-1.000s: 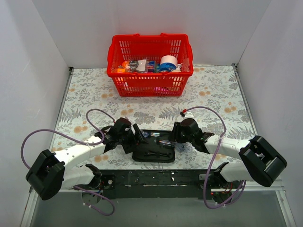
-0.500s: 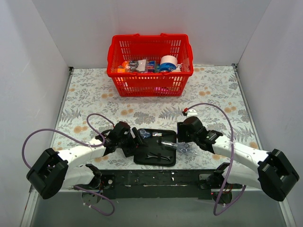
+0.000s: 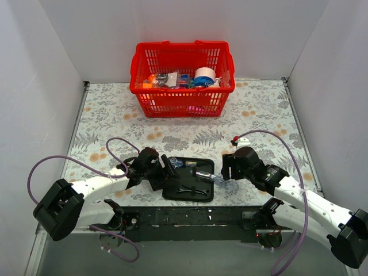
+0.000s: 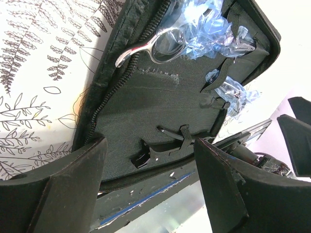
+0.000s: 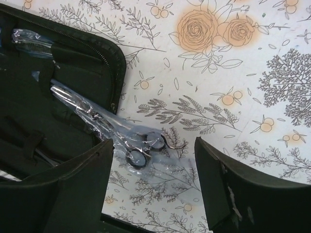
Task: Sort the hair-cutting tools
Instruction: Adjust the scissors in the hairdressing tool bag.
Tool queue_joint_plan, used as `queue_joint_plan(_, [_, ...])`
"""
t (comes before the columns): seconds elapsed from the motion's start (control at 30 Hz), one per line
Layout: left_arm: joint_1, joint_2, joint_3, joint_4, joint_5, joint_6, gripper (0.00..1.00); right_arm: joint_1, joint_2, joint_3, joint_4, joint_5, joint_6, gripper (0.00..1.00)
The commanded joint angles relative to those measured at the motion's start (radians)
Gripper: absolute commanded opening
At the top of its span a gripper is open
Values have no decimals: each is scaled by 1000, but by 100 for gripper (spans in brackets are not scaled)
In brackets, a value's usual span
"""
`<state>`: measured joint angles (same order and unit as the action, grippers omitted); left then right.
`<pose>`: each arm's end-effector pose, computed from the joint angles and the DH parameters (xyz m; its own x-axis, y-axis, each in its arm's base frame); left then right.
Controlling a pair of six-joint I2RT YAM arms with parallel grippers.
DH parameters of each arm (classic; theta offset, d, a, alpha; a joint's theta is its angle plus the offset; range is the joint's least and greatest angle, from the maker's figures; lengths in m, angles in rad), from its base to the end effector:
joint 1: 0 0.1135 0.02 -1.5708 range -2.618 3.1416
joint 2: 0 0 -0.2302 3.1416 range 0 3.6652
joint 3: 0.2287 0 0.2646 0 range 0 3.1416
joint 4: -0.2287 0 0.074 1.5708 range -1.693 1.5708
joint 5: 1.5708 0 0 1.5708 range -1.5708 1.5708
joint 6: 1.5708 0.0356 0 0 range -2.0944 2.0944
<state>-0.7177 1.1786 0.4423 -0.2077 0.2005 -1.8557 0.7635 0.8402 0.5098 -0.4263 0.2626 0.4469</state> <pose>0.1664 -0.1547 0.1094 -0.5315 -0.7844 0.3197 -0.7914 0.3253 -0.5176 0.1570 0.1374 0.1837 -0.6769 -0.0702 -0.7327 -0.2649 0.9520 0.1535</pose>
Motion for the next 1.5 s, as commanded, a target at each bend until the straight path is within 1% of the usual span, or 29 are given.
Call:
queue_joint_plan(0.0, [-8, 35, -20, -62, -46, 38, 73, 13, -29, -23, -28, -48, 70, 75])
queue_joint_plan(0.23, [-8, 16, -22, -75, -46, 39, 72, 22, -41, -126, 20, -72, 153, 74])
queue_joint_plan(0.43, [-8, 13, -24, -78, -39, 39, 72, 20, -66, -171, 49, -77, 199, 74])
queue_joint_plan(0.53, [-8, 15, -24, -76, -38, 43, 72, 23, -64, -189, 67, -69, 214, 72])
queue_joint_plan(0.63, [-8, 15, -24, -78, -36, 46, 72, 23, -62, -197, 93, -42, 233, 68])
queue_joint_plan(0.73, [-8, 15, -27, -76, -32, 47, 72, 23, -49, -195, 119, -8, 236, 62])
queue_joint_plan(0.77, [-8, 10, -30, -78, -32, 47, 72, 23, -44, -195, 126, 0, 236, 58])
queue_joint_plan(0.87, [-8, 9, -30, -78, -30, 52, 72, 23, -12, -189, 155, 7, 236, 51])
queue_joint_plan(0.93, [-8, 7, -30, -81, -32, 55, 72, 23, 13, -189, 179, 4, 233, 49])
queue_joint_plan(1.03, [-8, 6, -28, -82, -29, 59, 72, 23, 37, -194, 211, -3, 231, 45])
queue_joint_plan(1.13, [-9, 1, -27, -85, -26, 61, 72, 23, 54, -201, 242, -10, 231, 34])
queue_joint_plan(1.23, [-9, -7, -22, -94, -26, 67, 72, 23, 63, -208, 259, -13, 230, 28])
queue_joint_plan(1.27, [-8, -8, -20, -96, -24, 69, 73, 25, 65, -208, 262, -14, 230, 24])
queue_joint_plan(1.33, [-9, -16, -1, -116, -26, 76, 72, 25, 66, -212, 267, -16, 225, 21])
queue_joint_plan(1.43, [-8, -27, 45, -174, -41, 99, 72, 28, 65, -217, 270, -16, 222, 21])
queue_joint_plan(1.47, [-9, -36, 97, -202, -67, 105, 72, 30, 63, -217, 265, -16, 220, 21])
